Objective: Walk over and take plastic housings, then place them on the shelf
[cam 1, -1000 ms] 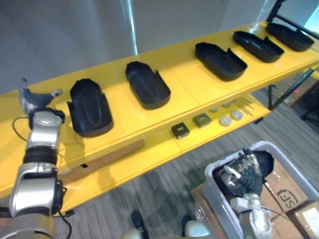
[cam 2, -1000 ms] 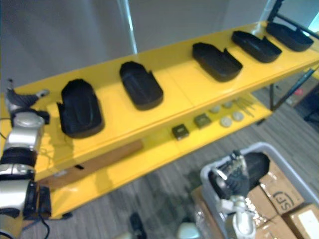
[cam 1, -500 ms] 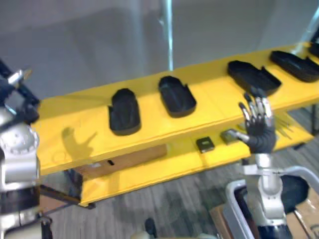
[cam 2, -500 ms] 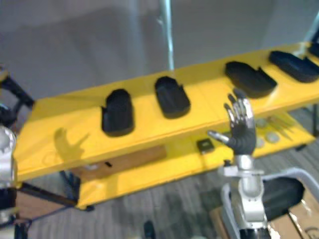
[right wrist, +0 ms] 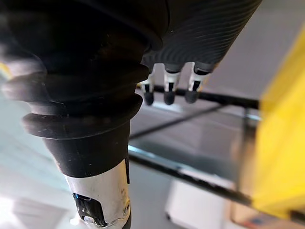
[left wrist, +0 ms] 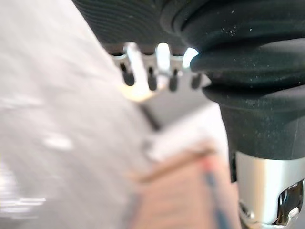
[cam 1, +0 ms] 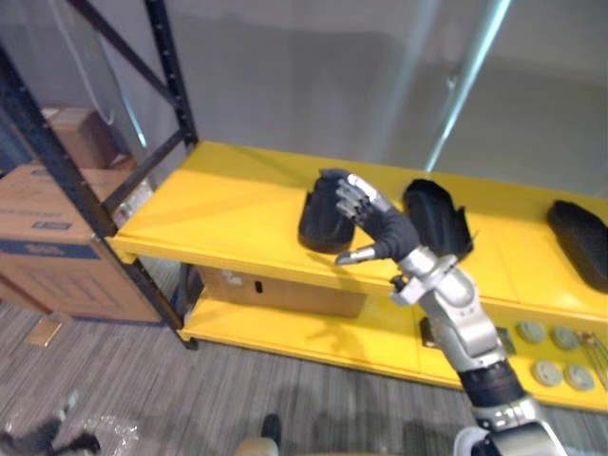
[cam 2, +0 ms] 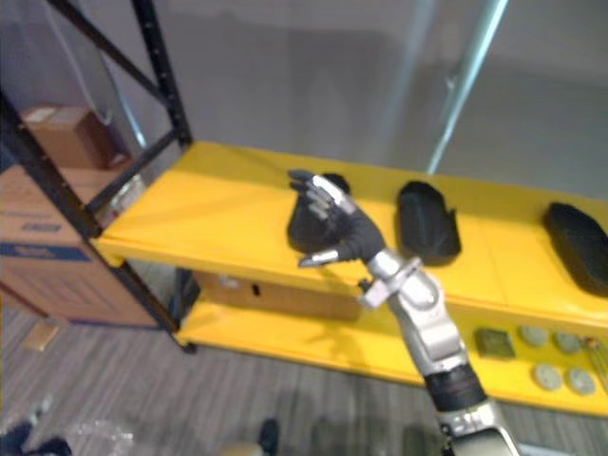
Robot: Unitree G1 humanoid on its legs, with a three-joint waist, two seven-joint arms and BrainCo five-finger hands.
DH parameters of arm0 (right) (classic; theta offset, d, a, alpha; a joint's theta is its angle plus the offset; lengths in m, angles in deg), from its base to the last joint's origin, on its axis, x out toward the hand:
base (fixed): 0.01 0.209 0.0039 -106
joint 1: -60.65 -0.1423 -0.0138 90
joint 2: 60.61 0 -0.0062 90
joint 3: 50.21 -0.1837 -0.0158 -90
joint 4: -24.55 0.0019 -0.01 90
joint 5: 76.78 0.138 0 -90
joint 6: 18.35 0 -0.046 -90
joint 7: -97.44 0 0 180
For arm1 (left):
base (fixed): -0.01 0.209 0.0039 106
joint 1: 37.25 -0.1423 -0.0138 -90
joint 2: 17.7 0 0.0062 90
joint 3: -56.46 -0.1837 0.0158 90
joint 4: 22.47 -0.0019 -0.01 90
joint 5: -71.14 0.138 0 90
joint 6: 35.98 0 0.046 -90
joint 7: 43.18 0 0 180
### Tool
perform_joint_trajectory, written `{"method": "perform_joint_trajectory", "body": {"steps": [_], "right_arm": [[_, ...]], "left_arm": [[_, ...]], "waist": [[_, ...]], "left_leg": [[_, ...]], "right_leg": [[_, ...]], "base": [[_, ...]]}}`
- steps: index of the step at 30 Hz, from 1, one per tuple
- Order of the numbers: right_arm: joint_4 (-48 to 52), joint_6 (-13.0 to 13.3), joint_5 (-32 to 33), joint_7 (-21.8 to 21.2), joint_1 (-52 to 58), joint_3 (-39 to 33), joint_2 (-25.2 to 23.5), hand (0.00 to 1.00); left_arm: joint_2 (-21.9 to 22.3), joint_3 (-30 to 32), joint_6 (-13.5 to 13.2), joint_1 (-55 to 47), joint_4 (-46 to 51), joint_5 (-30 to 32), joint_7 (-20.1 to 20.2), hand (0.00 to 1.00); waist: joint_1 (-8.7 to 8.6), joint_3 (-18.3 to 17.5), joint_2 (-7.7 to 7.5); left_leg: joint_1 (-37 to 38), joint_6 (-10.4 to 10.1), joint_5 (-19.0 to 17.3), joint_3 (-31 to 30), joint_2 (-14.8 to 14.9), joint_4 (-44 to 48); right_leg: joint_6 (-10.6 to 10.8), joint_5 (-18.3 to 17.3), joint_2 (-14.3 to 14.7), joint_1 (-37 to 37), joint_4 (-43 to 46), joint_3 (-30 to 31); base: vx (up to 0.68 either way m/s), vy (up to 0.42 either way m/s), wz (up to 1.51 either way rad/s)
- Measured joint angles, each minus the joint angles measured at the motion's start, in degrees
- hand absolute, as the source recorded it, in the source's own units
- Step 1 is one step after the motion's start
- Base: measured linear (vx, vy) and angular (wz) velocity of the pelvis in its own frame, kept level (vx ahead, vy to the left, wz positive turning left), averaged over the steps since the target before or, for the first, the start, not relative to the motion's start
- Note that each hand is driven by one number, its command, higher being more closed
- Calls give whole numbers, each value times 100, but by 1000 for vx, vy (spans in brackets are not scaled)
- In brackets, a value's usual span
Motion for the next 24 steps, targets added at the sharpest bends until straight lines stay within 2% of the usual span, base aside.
{"method": "perform_joint_trajectory", "body": {"steps": [5,11,15,19,22,24], "right_arm": [[-619,-57,-23,-190,-189,232,201,0],[-1283,-102,-136,-458,-491,284,307,0],[-1448,-224,-418,-559,-663,403,571,0],[-1622,-306,-472,-657,-678,419,587,0],[-1626,-306,-467,-871,-683,420,589,0],[-1637,-307,-464,-1043,-683,429,591,0]], "left_arm": [[5,-218,-79,0,-845,-51,515,0],[20,-593,-78,185,-1605,-240,1113,0],[23,-842,95,234,-1875,-263,1613,0],[21,-1003,246,234,-1957,-284,2015,0],[5,-1193,275,240,-1998,-291,2091,0],[11,-1231,309,240,-2011,-312,2175,0]], "waist": [[111,94,-23],[110,299,-135],[95,390,-108],[26,583,-135],[11,688,-152],[-10,737,-172]], "left_leg": [[-63,10,12,-35,-2,0],[-65,64,66,-56,-10,1],[-1,67,67,-87,-28,0],[141,63,2,-113,-96,0],[139,90,-23,-107,-129,0],[136,112,-42,-105,-195,1]], "right_leg": [[-1,0,14,-10,-25,-61],[15,14,7,-1,13,-51],[76,5,-1,65,29,-89],[146,-214,-100,186,149,-198],[173,-237,-137,180,167,-202],[272,-217,-214,180,187,-219]], "base": [[-20,0,9],[18,-11,0],[17,-20,2],[-16,-11,8],[7,-1,1],[38,3,4]]}}
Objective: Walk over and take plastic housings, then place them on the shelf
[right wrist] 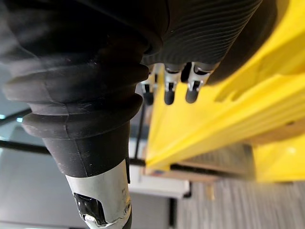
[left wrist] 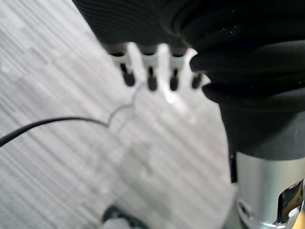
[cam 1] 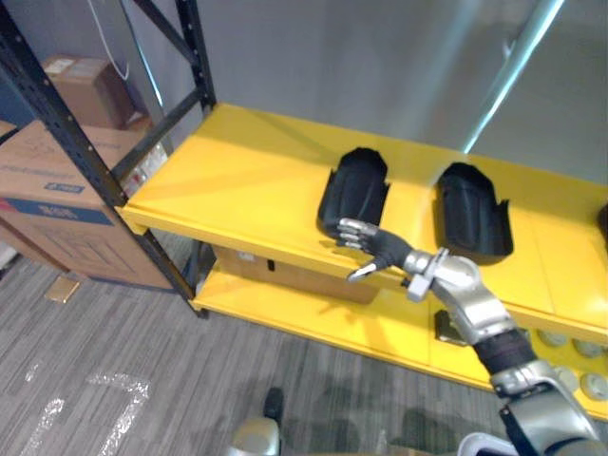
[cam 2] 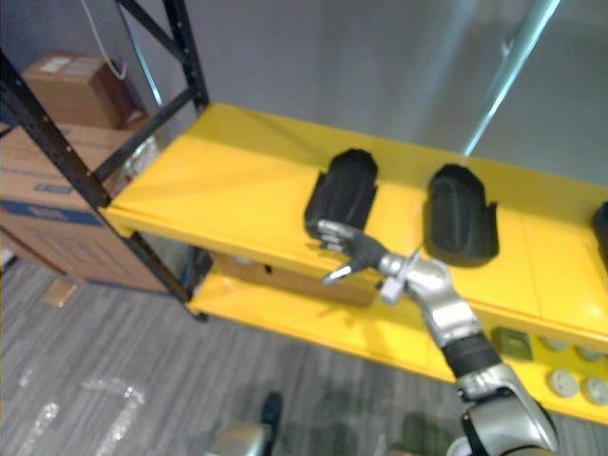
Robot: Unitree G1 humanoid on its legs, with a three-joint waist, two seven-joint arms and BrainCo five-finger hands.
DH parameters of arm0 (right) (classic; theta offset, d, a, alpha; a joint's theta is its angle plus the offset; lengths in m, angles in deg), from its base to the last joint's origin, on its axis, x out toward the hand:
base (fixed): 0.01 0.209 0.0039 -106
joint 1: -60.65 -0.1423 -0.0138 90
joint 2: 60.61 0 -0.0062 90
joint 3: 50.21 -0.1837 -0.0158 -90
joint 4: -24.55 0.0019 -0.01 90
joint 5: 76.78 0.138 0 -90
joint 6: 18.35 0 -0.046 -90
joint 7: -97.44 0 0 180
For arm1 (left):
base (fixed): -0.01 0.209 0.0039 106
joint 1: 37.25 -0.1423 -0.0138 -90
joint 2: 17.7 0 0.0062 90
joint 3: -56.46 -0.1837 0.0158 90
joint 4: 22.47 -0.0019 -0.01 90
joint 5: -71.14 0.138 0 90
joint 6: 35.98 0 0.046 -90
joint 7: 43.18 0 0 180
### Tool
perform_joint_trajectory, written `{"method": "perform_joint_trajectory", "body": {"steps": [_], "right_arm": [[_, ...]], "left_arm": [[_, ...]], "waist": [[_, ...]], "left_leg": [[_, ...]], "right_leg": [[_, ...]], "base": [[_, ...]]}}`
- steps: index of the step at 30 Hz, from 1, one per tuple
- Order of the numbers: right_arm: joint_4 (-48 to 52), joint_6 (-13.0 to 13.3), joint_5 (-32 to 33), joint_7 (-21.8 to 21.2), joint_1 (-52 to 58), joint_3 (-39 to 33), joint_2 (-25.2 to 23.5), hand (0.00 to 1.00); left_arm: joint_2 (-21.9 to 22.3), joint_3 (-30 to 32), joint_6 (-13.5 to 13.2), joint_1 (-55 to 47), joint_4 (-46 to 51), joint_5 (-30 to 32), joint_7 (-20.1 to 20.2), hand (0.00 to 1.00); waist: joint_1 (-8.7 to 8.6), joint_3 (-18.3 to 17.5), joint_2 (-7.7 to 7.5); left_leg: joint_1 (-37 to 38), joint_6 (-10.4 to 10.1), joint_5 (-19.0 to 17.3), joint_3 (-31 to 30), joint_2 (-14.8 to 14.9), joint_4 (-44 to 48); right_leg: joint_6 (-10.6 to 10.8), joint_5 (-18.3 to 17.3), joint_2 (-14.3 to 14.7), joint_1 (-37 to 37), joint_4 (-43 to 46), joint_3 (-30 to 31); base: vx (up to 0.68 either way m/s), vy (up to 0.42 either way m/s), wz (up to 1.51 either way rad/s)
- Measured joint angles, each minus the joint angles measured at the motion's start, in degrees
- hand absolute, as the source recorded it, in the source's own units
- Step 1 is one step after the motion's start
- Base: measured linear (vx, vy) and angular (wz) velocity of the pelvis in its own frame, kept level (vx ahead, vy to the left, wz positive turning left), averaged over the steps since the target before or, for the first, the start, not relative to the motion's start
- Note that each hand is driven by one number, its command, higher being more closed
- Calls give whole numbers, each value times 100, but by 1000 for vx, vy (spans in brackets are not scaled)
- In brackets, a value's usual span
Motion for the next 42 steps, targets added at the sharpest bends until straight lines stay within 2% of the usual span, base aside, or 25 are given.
{"method": "perform_joint_trajectory", "body": {"steps": [9,14,20,24,27,30,35,39,42], "right_arm": [[-255,-20,-15,-20,-339,5,60,0],[-433,-18,-120,38,-351,6,58,0],[-771,-3,-236,275,-350,-5,58,0],[-849,43,-236,416,-352,-53,58,0],[-983,175,-239,560,-368,-185,56,0],[-1100,234,-248,764,-574,-298,50,0],[-1102,331,-399,1008,-702,-450,-20,0],[-1115,452,-463,1146,-699,-462,-33,0],[-1122,458,-458,1134,-699,-462,-53,0]], "left_arm": [[-47,-231,111,2,-149,-146,94,0],[-42,-387,108,1,-293,-180,104,0],[-44,-406,95,0,-320,-181,129,0],[-33,-422,76,3,-305,-183,159,0],[-34,-427,57,2,-139,-183,183,0],[-36,-466,-51,3,26,-185,218,0],[-34,-598,-51,0,23,-185,218,0],[-35,-603,-52,-1,10,-186,221,0],[-35,-602,-50,0,10,-186,225,0]], "waist": [[-13,180,-104],[-9,217,-46],[-27,283,59],[-15,296,32],[-23,317,4],[-10,423,-45],[-9,456,-14],[-22,526,120],[-19,533,144]], "left_leg": [[7,92,-59,-2,-159,3],[111,81,-130,7,-158,-2],[102,87,-130,42,-176,-1],[88,99,-117,20,-246,1],[88,160,-88,-87,-348,6],[95,160,-88,-132,-344,31],[123,153,-94,-131,-251,4],[184,132,-151,-109,-245,-2],[168,147,-163,-95,-262,-3]], "right_leg": [[121,62,-171,10,94,-16],[119,62,-175,39,202,9],[35,-45,-199,23,122,8],[73,-62,-266,33,121,-33],[201,18,-299,122,114,-132],[222,52,-293,139,157,-131],[105,183,-250,109,225,-110],[90,174,-239,126,280,-92],[-17,101,-231,136,187,-97]], "base": [[35,-2,2],[-60,-14,-5],[-69,4,-3],[23,-8,6],[89,-32,19],[41,-30,12],[-11,-14,-2],[-75,-14,-9],[-89,-16,-8]]}}
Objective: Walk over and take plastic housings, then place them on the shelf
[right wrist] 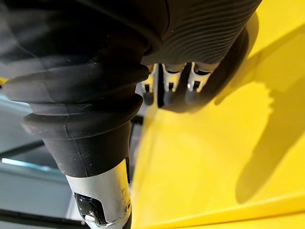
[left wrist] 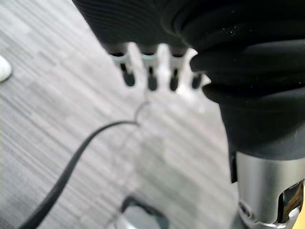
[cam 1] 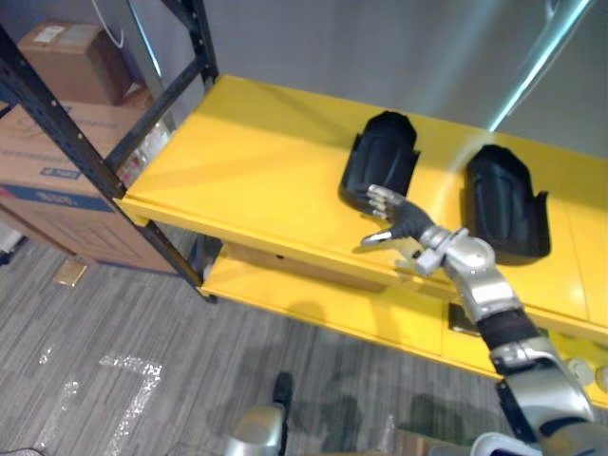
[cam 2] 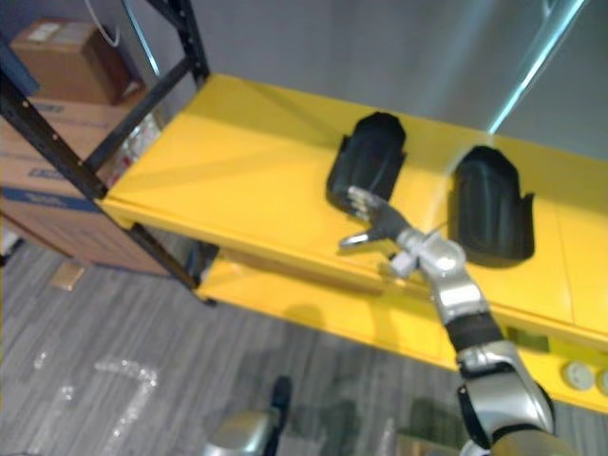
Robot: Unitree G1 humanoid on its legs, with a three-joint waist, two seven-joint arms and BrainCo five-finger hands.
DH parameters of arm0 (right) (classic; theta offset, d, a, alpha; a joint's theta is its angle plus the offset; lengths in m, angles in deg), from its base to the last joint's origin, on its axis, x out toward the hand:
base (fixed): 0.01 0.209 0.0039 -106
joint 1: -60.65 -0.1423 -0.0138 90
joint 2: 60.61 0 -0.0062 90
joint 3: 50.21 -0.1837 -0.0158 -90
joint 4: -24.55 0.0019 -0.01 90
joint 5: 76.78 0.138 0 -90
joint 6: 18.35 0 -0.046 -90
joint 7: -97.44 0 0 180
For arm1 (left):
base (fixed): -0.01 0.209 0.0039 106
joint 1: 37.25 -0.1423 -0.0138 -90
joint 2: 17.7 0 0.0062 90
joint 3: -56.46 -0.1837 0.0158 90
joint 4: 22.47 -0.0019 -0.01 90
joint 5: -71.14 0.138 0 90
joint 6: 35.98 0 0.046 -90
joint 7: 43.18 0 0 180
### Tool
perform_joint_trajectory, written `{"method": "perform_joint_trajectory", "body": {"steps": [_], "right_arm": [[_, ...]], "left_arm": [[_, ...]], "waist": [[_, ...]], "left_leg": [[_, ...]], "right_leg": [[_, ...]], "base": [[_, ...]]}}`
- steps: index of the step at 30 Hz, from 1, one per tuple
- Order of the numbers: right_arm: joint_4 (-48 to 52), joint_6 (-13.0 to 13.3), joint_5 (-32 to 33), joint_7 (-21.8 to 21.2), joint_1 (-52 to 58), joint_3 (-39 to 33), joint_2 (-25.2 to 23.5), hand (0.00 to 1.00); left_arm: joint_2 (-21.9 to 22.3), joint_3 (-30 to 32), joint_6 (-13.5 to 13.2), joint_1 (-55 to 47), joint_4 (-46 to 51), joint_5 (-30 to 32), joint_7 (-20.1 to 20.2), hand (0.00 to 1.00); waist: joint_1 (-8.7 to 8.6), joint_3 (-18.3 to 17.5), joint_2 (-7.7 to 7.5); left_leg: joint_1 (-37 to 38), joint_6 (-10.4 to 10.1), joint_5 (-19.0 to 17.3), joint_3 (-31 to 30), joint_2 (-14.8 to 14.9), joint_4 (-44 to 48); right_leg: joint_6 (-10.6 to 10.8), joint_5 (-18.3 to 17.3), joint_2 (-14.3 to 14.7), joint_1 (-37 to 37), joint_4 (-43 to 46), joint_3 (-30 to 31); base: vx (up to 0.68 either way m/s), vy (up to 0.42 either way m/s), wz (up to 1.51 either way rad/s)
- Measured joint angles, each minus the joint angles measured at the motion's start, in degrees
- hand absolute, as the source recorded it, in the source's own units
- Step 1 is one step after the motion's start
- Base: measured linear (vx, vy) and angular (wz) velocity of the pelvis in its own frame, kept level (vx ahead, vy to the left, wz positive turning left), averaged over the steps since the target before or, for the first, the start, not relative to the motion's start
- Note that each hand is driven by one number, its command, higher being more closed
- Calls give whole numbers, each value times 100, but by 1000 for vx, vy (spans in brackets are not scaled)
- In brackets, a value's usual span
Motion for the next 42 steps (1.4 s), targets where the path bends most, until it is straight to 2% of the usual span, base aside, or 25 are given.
{"method": "perform_joint_trajectory", "body": {"steps": [1,4,7,8,9,11,12,16,21,23,25,26,28,30,32,36,38,42], "right_arm": [[0,5,7,-21,0,0,-10,0],[0,6,30,-233,30,0,-33,0],[133,5,422,-641,83,0,-117,0],[341,2,644,-809,172,2,-146,0],[463,-2,729,-895,217,2,-161,0],[940,-15,930,-1052,381,3,-168,0],[1229,-17,1042,-1079,403,3,-185,0],[2367,107,1300,-725,389,-205,-342,0],[3076,435,1328,-231,276,-729,-341,0],[3279,514,1230,-220,246,-880,-329,0],[3457,581,1233,-246,242,-1000,-317,0],[3564,679,1233,-249,214,-1009,-270,0],[3649,679,1224,-243,192,-1025,-245,0],[3686,672,1039,-164,58,-1070,-231,0],[3685,668,383,117,-113,-1062,-197,0],[3680,665,-499,428,-241,-923,-94,0],[3681,618,-921,516,-367,-677,-42,0],[3673,50,-1798,517,-638,-123,226,0]], "left_arm": [[0,0,1,1,0,0,10,0],[0,12,9,-1,-2,2,38,0],[1,51,6,-2,-1,19,49,0],[1,107,4,-3,3,26,62,0],[2,123,4,-7,2,57,66,0],[-15,128,1,-6,27,117,92,0],[-25,127,-5,2,97,126,123,0],[-134,-27,-96,237,128,112,237,0],[-141,-265,-306,727,264,49,219,0],[-141,-287,-332,792,352,42,205,0],[-164,-427,-332,827,341,0,169,0],[-177,-516,-310,828,340,-4,153,0],[-179,-555,-282,828,335,-7,149,0],[-182,-711,-237,828,301,-6,151,0],[-179,-778,-191,829,185,-7,161,0],[-180,-890,-106,824,-30,-6,222,0],[-180,-895,-94,823,-132,-7,247,0],[-182,-930,-88,825,-122,-141,275,0]], "waist": [[1,0,0],[-5,-1,0],[-3,-23,-38],[8,-14,-80],[6,-16,-84],[-18,-13,-94],[-53,51,-112],[-69,359,-60],[-251,635,101],[-342,708,131],[-469,756,220],[-472,766,238],[-474,768,241],[-477,781,265],[-482,811,318],[-478,889,463],[-484,891,466],[-523,895,473]], "left_leg": [[-17,0,0,9,-3,0],[-36,0,2,115,14,2],[-18,4,5,172,-3,6],[11,8,1,210,-21,36],[15,47,33,259,-8,39],[7,64,19,294,58,72],[-102,62,-138,323,139,363],[-531,-29,-772,588,579,1482],[-902,-47,-825,779,639,1724],[-1004,-33,-831,809,610,1815],[-1049,-32,-831,810,646,1903],[-1060,-38,-810,835,682,1897],[-1058,-53,-774,837,699,1877],[-1045,-26,-737,824,702,1866],[-1047,-23,-712,821,698,1857],[-1020,-28,-708,839,692,1851],[-1055,-41,-674,900,717,1814],[-1060,-50,-626,906,723,1748]], "right_leg": [[-93,-67,7,-3,-37,-2],[-35,-149,3,-24,-100,1],[0,-169,-39,-21,-89,68],[109,-99,-57,-13,-43,131],[111,-82,-59,-29,-15,171],[43,-13,-37,-116,130,359],[-19,27,-14,-200,294,482],[-225,149,203,-474,631,981],[-398,-16,237,-746,513,1190],[-236,-129,200,-760,415,1239],[-216,-139,227,-776,460,1239],[-218,-143,242,-837,515,1264],[-220,-147,253,-855,534,1272],[-224,-192,245,-879,618,1270],[-207,-255,209,-940,760,1271],[-187,-320,163,-997,916,1293],[-194,-342,163,-1141,1008,1381],[-196,-344,159,-1185,1016,1387]], "base": [[-75,-26,-4],[-39,-10,1],[45,-22,-7],[110,-41,-15],[140,-41,-12],[82,-19,-8],[43,-22,-24],[-31,-12,-38],[-139,2,-23],[-120,3,-12],[-105,1,-1],[-91,-3,-7],[-29,-5,-4],[0,0,0],[0,0,0],[-4,-1,-3],[-12,-15,-13],[3,-4,-1]]}}
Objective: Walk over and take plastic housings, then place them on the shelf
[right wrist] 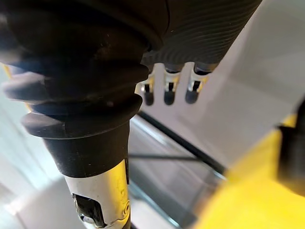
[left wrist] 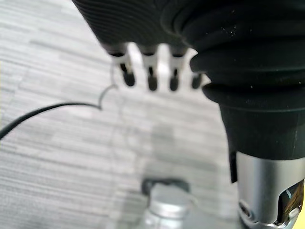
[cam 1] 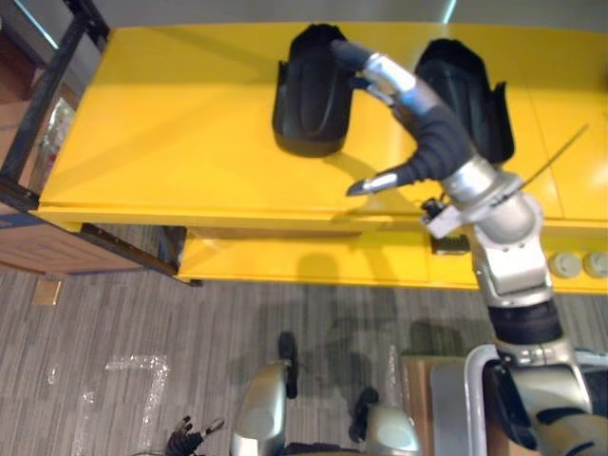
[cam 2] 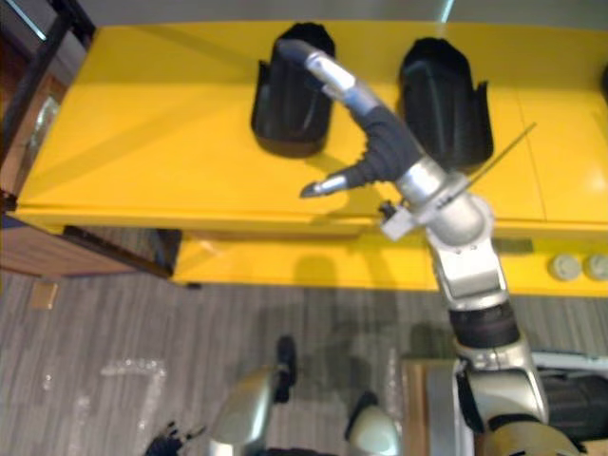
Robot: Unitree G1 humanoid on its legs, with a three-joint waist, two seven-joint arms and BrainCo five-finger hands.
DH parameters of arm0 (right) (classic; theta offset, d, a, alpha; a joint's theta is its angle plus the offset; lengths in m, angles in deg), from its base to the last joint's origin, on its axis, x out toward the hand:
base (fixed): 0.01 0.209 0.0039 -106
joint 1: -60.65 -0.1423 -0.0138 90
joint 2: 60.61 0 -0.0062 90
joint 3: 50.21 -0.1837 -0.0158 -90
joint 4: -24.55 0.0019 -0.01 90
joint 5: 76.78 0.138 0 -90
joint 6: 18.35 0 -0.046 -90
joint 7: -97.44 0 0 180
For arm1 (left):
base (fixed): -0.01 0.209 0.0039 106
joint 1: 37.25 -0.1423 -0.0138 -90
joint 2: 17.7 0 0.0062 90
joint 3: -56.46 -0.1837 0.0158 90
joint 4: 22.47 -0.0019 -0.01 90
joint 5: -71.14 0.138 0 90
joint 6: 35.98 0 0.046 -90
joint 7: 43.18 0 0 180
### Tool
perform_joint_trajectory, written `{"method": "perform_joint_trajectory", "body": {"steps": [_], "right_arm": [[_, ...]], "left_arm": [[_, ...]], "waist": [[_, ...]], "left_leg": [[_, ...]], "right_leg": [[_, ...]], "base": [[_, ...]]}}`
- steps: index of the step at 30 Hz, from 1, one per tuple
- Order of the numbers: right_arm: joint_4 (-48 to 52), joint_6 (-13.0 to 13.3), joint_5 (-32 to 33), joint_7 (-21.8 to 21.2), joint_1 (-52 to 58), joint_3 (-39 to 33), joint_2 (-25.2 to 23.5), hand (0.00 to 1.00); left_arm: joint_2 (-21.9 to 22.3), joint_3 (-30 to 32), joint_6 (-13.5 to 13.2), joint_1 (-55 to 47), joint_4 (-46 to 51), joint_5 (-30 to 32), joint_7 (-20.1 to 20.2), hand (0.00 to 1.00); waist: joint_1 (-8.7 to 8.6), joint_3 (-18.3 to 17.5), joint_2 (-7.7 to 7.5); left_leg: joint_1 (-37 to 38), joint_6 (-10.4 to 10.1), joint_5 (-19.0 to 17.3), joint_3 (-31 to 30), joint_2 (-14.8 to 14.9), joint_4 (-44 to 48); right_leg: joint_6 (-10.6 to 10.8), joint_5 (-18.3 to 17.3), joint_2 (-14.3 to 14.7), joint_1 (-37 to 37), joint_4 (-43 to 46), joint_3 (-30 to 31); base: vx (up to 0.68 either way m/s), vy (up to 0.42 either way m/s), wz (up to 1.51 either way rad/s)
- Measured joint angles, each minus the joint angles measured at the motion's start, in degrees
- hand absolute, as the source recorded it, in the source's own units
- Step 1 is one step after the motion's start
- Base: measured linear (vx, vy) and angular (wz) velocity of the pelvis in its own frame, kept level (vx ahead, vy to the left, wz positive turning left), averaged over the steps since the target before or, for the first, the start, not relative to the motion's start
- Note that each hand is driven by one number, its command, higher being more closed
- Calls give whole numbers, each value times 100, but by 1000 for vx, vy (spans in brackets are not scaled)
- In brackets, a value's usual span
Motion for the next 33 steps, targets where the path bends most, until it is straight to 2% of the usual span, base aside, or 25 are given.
{"method": "perform_joint_trajectory", "body": {"steps": [4,11,16,26,33], "right_arm": [[-42,-475,-747,19,-337,492,186,0],[-332,-1090,-1382,84,-603,1082,283,0],[-652,-1241,-1698,178,-839,1261,287,0],[-1424,-1421,-1921,275,-1107,1425,265,0],[-1642,-1467,-1906,-299,-1391,1445,240,0]], "left_arm": [[-4,-138,-2,1,1,-89,-4,0],[-12,-307,18,69,19,-91,-3,0],[-9,-459,90,123,65,-89,5,0],[2,-473,260,122,232,-77,18,0],[3,-474,377,123,272,-57,45,0]], "waist": [[-42,35,65],[-44,74,139],[-64,102,192],[-39,133,254],[-45,139,269]], "left_leg": [[1,-7,31,13,-18,-80],[77,-25,186,19,-79,-343],[119,-48,348,8,-129,-595],[141,-54,369,-8,-165,-625],[203,-44,478,-70,-217,-790]], "right_leg": [[-3,-7,-4,-48,21,9],[-2,-129,-101,-187,238,15],[-10,-231,-161,-336,433,9],[0,-278,-198,-342,498,-11],[1,-286,-210,-317,512,-94]], "base": [[0,0,0],[1,-4,2],[-6,-32,3],[1,-3,0],[-1,-8,4]]}}
